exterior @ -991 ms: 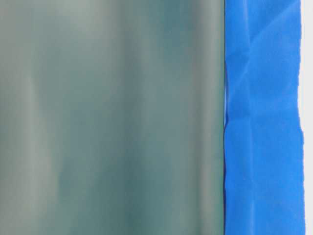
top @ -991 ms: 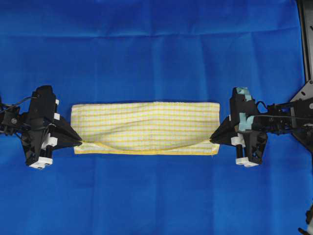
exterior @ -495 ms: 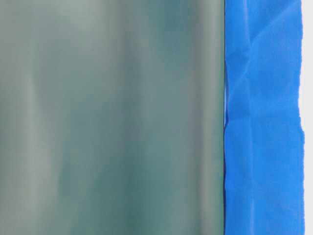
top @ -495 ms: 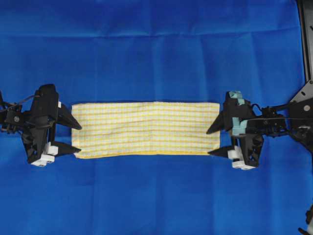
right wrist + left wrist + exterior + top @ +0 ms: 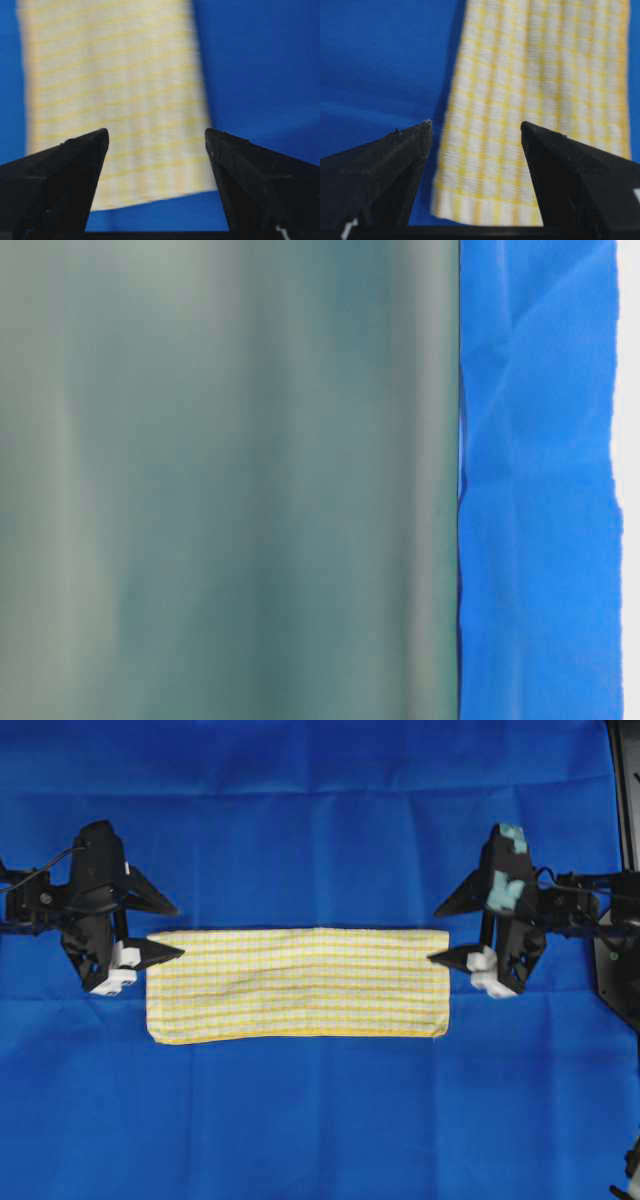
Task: Fold the yellow towel.
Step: 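Release the folded edge and raise both grippers, then pinch both ends of the folded strip with left and right grippers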
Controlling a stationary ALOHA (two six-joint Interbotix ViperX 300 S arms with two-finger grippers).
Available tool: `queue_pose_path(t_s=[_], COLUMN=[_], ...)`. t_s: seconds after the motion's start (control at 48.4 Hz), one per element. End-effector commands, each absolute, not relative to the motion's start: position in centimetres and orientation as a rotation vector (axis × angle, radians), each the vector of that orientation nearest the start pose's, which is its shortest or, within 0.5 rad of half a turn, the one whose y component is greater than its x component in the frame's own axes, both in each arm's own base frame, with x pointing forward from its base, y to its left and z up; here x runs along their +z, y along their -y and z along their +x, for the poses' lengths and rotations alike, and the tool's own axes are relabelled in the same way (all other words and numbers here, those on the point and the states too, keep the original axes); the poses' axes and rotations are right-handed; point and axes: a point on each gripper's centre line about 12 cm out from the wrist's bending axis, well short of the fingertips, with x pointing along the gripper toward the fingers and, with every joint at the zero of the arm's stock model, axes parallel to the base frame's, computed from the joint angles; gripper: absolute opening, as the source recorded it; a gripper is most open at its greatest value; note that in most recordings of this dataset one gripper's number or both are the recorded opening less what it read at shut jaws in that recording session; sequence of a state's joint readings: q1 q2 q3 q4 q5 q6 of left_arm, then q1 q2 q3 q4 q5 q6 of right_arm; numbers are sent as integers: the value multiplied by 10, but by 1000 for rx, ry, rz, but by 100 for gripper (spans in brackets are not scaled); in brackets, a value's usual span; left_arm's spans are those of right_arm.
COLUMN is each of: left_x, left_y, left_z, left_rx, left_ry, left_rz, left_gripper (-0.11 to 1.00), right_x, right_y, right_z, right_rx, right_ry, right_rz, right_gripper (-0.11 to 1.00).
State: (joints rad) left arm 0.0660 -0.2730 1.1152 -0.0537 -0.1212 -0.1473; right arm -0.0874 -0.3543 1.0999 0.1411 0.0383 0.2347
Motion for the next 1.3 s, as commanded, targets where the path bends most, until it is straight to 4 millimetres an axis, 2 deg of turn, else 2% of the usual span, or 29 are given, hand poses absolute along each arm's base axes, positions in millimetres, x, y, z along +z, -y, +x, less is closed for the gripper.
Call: queue_pose_path(t_s=[0.0,0.248,0.537,0.619,0.681,0.826,0.888,0.929,1.073,1.28], left_x=[128,96,82,80,78,77,77,77,83,121], left_y=[-25,-29,-27,-27,-26,-24,-23,-22,-22,-22], left_z=[271,274,266,265,265,266,267,267,270,282], left_rx=[158,181,199,208,212,206,203,202,195,187], left_ry=[-718,-832,-948,-979,-998,-1045,-1056,-1066,-1068,-1004], left_rz=[-207,-218,-249,-266,-272,-269,-268,-268,-259,-269], left_gripper=[64,64,61,56,47,19,7,2,2,2], right_x=[138,109,104,103,102,101,102,102,109,136], right_y=[28,31,30,30,30,26,25,25,25,27], right_z=[259,267,267,267,267,267,266,266,268,267], right_rx=[-243,-276,-279,-278,-273,-256,-253,-253,-249,-245], right_ry=[-775,-883,-931,-938,-942,-947,-946,-944,-921,-871], right_rz=[389,404,407,405,397,381,381,381,381,393], right_gripper=[78,77,74,65,55,14,3,3,3,3])
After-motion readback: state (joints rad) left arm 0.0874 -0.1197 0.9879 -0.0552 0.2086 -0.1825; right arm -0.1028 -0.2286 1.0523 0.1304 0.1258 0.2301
